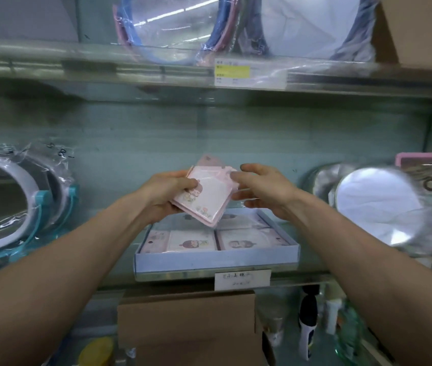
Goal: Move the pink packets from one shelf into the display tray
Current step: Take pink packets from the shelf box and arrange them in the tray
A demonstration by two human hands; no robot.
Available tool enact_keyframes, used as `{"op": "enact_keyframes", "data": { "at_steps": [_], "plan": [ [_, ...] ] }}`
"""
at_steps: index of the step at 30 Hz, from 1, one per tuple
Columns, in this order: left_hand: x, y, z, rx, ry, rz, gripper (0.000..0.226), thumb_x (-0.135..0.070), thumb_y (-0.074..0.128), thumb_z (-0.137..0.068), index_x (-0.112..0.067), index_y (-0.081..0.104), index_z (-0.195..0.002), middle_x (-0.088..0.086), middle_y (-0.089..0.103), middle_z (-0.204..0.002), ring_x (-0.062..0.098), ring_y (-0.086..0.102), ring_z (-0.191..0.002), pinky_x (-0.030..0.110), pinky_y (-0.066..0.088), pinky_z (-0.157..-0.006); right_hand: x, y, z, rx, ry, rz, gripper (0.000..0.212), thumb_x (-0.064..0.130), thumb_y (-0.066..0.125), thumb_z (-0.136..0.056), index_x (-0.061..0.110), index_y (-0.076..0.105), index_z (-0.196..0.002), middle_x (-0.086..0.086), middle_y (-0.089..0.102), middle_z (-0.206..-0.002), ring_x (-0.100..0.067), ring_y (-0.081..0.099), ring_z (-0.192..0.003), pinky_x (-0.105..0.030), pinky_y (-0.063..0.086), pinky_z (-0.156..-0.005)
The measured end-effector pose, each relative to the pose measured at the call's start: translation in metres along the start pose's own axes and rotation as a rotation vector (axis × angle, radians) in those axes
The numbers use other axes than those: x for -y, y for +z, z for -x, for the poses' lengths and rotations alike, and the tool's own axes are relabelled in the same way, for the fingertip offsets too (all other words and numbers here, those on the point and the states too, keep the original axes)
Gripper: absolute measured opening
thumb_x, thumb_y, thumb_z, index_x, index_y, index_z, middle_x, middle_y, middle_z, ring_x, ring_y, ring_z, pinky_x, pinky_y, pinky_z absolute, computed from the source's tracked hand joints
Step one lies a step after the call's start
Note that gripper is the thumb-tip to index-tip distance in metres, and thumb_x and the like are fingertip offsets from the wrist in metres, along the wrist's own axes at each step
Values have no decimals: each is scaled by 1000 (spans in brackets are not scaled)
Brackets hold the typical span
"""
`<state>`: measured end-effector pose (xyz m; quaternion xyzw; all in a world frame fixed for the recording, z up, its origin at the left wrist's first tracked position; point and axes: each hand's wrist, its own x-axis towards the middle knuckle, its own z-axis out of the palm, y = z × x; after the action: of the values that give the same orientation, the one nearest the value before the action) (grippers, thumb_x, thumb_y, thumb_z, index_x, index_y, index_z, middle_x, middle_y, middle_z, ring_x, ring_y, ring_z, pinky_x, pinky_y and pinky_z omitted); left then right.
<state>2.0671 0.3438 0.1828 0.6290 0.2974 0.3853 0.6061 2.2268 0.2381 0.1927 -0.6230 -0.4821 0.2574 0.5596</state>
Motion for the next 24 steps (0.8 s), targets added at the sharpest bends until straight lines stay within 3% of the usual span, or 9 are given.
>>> {"op": "enact_keyframes", "data": {
  "at_steps": [3,6,8,11,16,20,24],
  "plan": [
    [2,19,-7,4,-24,15,18,-2,56,-91,-12,64,-103,9,67,-88,18,64,-72,30,56,-61,-6,-8,-3,-106,-49,-72,35,-3,60,-86,1,57,-121,-9,64,-76,-8,58,-48,-18,50,-48],
    [0,29,-11,6,-56,85,7,-3,59,-90,-6,62,-95,12,66,-92,21,65,-78,35,58,-66,-10,-22,-5,-208,-46,-195,21,-5,58,-87,4,57,-105,-10,62,-68,-3,58,-40,-16,53,-47],
    [-3,34,-13,21,-42,52,11,0,57,-89,-4,61,-99,13,66,-93,21,65,-78,32,59,-61,-10,-30,-5,-230,-39,-241,13,-3,58,-88,4,55,-98,-9,62,-67,-3,60,-40,-16,54,-47],
    [-9,42,-19,-52,22,38,23,5,61,-86,-1,58,-108,17,66,-97,22,65,-78,33,58,-62,-11,-38,-7,-240,-27,-192,15,3,61,-89,4,58,-104,-5,62,-68,-2,61,-42,-16,52,-44],
    [-23,48,-31,-161,52,157,7,9,60,-85,4,59,-91,17,64,-82,23,64,-65,30,57,-46,-7,-44,-10,-194,6,-157,33,6,67,-86,10,54,-116,-4,67,-76,-4,62,-47,-17,50,-45],
    [-29,47,-38,-135,29,203,8,7,56,-89,1,56,-84,18,65,-83,25,66,-63,36,55,-51,-1,-47,-13,-138,29,-165,24,7,65,-88,4,60,-111,-5,66,-70,-4,61,-46,-17,51,-46],
    [-21,47,-37,-53,-57,140,7,3,50,-94,0,55,-90,18,63,-85,25,64,-70,36,53,-55,-5,-47,-16,-164,68,-158,40,2,64,-87,-2,51,-125,-9,65,-70,-5,62,-42,-18,53,-45]
  ]
}}
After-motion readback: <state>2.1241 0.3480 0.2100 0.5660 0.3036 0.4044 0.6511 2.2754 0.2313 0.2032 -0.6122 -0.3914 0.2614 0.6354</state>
